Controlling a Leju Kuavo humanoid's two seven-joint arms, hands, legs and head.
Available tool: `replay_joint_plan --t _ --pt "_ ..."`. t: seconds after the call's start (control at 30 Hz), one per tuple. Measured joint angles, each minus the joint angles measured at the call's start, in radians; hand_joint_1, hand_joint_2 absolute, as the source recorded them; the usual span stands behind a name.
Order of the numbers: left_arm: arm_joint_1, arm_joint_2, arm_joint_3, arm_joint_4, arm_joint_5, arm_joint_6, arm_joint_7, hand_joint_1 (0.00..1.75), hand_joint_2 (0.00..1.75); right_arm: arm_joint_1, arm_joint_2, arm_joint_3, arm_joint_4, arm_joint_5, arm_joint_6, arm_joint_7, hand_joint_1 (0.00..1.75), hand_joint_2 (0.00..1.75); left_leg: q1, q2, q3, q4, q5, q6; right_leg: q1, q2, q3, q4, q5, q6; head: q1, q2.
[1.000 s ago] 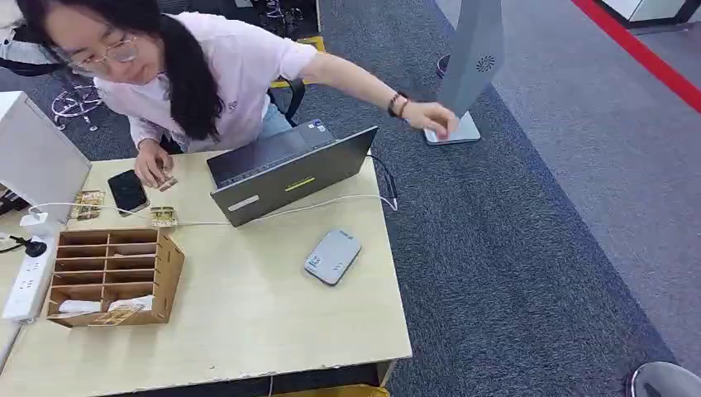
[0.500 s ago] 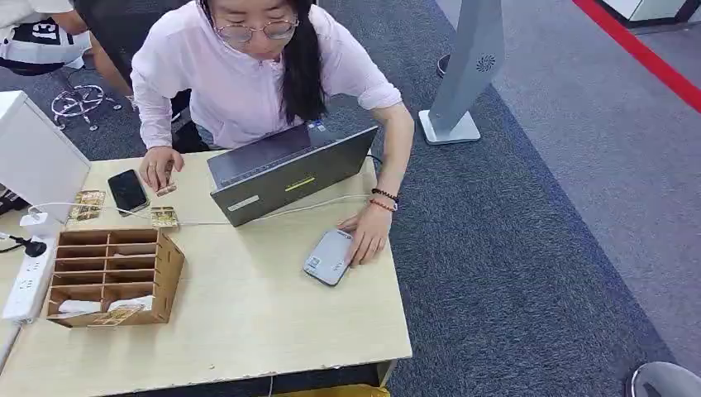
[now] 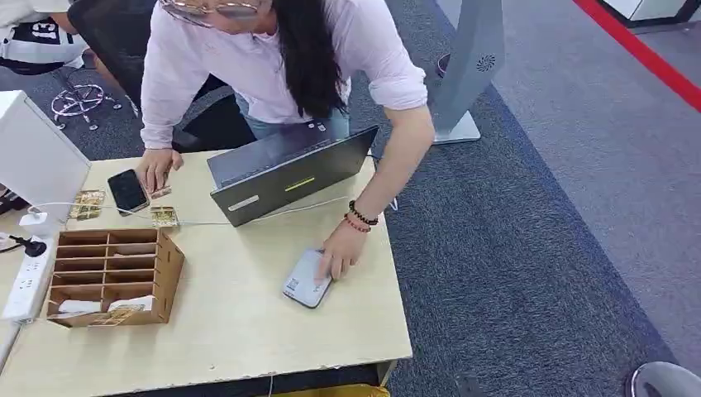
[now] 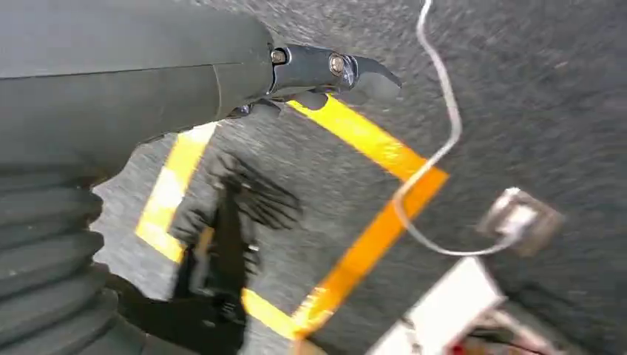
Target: Pass the card to the sensor for recognition and then transmit it.
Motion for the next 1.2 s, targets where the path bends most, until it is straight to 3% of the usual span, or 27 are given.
replay_joint_plan --t 0.2,0.5,0.53,1.2 --pt "-0.003 -0.021 0.112 -0.035 -0.021 -0.071 -0.127 0.0 1.75 -0.005 0.011 -0.067 0.028 0.05 -0.074 0.045 0.0 0.0 0.0 0.0 0.0 0.0 0.0 0.0 0.0 0.0 0.0 0.0 0.0 0.0 0.0 0.0" --pt "0.016 -0.091 0.207 -0.225 -0.053 -0.2 -0.212 0.0 1.75 -0.008 0.027 -0.109 0.053 0.109 -0.138 0.199 0.0 0.0 0.0 0.0 0.0 0.0 0.0 0.0 0.0 0.0 0.0 0.0 0.0 0.0 0.0 0.0" --pt "0.024 -0.098 0.209 -0.258 -0.048 -0.212 -0.218 0.0 1.75 -0.008 0.028 -0.113 0.055 0.116 -0.145 0.217 0.0 1.75 0.0 0.0 0.0 0.0 0.0 0.0 0.0 0.0 0.0 0.0 0.0 0.0 0.0 0.0" --pt "0.207 -0.229 0.173 -0.904 0.114 -0.346 -0.307 0.0 1.75 -0.01 0.057 -0.161 0.082 0.218 -0.201 0.429 0.0 1.75 0.0 0.0 0.0 0.0 0.0 0.0 0.0 0.0 0.0 0.0 0.0 0.0 0.0 0.0"
